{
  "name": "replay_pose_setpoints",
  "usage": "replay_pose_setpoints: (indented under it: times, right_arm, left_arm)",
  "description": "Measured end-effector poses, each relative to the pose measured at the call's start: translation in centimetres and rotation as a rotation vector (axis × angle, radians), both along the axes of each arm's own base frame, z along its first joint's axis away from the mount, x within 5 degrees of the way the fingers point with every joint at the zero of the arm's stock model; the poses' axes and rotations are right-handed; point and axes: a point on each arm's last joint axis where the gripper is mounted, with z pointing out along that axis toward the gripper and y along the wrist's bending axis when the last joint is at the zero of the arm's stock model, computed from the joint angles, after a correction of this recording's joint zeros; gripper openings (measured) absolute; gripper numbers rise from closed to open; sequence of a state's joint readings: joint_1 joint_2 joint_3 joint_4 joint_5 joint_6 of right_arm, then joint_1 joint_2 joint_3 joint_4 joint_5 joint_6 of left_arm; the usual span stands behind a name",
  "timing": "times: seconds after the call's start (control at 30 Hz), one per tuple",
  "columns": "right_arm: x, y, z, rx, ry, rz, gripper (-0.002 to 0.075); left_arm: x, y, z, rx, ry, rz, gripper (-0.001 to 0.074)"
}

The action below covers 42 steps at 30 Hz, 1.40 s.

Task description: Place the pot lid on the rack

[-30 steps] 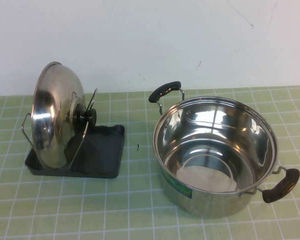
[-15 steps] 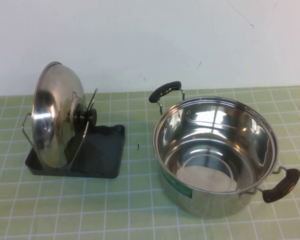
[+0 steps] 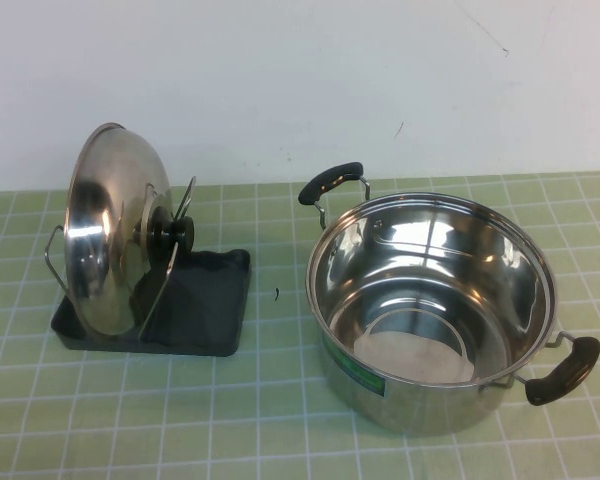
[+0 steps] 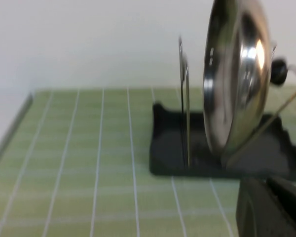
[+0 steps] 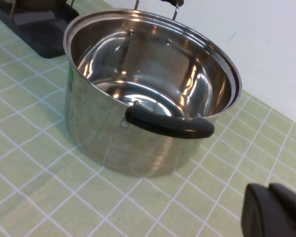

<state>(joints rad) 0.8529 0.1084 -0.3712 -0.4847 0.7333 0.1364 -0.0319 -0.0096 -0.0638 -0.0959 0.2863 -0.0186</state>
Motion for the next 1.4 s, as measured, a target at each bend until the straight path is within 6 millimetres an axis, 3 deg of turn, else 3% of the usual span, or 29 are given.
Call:
replay_pose_setpoints:
  times: [0.17, 1.4]
  right_arm:
    - [0.0, 0.0, -0.1, -0.002, 0.002, -0.001, -0.0001]
    - [0.0, 0.0, -0.1, -0.024, -0.011, 0.012, -0.0001]
  left_arm:
    - [0.2, 0.0, -2.9, -0.031, 0.113, 0.009, -0.0001]
    - [0.1, -0.2, -2.9, -0.047, 0.115, -0.026, -0.0001]
